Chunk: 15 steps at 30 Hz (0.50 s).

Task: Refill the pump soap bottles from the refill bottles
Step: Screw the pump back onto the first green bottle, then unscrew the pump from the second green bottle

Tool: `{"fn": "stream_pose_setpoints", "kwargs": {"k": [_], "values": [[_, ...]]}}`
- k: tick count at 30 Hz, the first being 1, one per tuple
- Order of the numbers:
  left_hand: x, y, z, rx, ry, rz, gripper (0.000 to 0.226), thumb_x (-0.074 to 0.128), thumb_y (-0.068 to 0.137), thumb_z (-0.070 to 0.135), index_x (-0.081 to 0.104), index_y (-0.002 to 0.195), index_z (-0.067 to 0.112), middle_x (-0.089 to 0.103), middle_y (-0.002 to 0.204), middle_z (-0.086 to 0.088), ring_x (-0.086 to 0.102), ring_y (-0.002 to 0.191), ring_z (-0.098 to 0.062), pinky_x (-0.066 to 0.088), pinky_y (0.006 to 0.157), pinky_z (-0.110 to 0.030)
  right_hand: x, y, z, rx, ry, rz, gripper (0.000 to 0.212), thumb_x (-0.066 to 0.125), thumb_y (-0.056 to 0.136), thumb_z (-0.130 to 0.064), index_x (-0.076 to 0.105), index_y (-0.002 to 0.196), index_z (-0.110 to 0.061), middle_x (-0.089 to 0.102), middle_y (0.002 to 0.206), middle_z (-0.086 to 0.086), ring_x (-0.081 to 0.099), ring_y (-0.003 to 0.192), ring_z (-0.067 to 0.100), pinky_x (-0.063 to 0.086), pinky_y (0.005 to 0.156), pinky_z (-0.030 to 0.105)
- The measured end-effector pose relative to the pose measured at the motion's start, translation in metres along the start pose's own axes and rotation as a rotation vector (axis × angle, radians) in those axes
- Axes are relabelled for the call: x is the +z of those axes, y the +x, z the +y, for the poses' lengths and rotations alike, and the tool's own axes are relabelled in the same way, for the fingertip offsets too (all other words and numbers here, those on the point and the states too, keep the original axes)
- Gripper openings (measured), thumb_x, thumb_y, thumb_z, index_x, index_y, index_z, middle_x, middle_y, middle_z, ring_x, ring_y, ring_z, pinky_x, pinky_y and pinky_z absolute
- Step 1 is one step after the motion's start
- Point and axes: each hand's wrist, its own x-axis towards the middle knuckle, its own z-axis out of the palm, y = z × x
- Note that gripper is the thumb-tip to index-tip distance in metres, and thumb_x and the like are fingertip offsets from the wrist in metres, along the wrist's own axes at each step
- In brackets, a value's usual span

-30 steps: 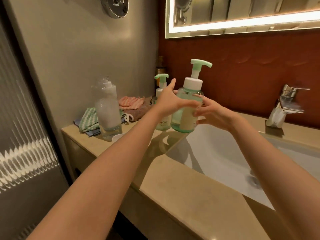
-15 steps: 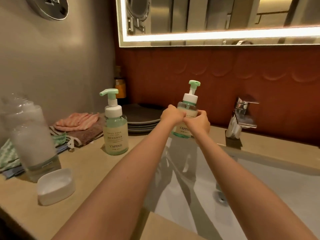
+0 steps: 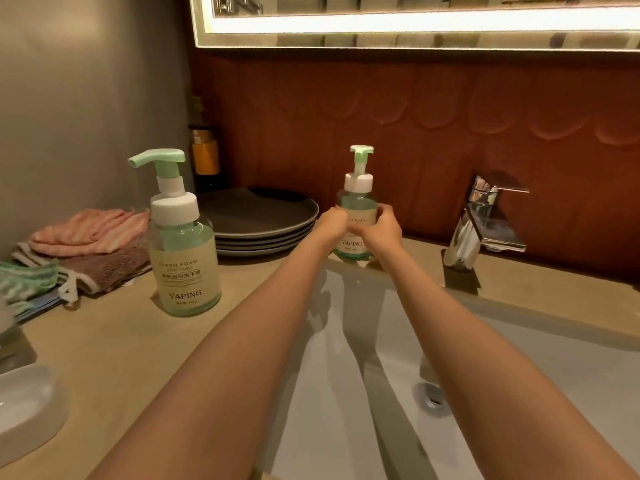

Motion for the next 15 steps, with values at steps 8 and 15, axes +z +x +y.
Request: {"fn": "stream_pose_setpoints", "kwargs": {"k": [8,15], "values": [[-0.006,-0.007,-0.003,-0.048,-0.059,-0.048,0.052,0.029,0.095,0.001,0.021,0.146,0.008,0.029,0.150,-0.014,0.029,0.137,-0.031,0.028,0.111,-0.046,0.003,-0.002,0.004,0.065,0.008,0.023,0.071,0.073,0.078,-0.013,0.034,0.136,-0.008,0.049,0.134,0.013,0.048,0.124,0.030,0.043,0.100,0.044],[-0.034,-0.042,0.001,-0.012,-0.050,-0.014,0.051,0.027,0.097,-0.001,0.027,0.145,0.012,0.036,0.147,-0.010,0.038,0.131,-0.028,0.035,0.103,-0.041,0.006,-0.035,-0.019,0.003,0.061,0.188,0.040,0.053,0.085,-0.003,0.047,0.124,-0.011,0.053,0.125,0.010,0.052,0.112,0.026,0.046,0.092,0.036]]}}
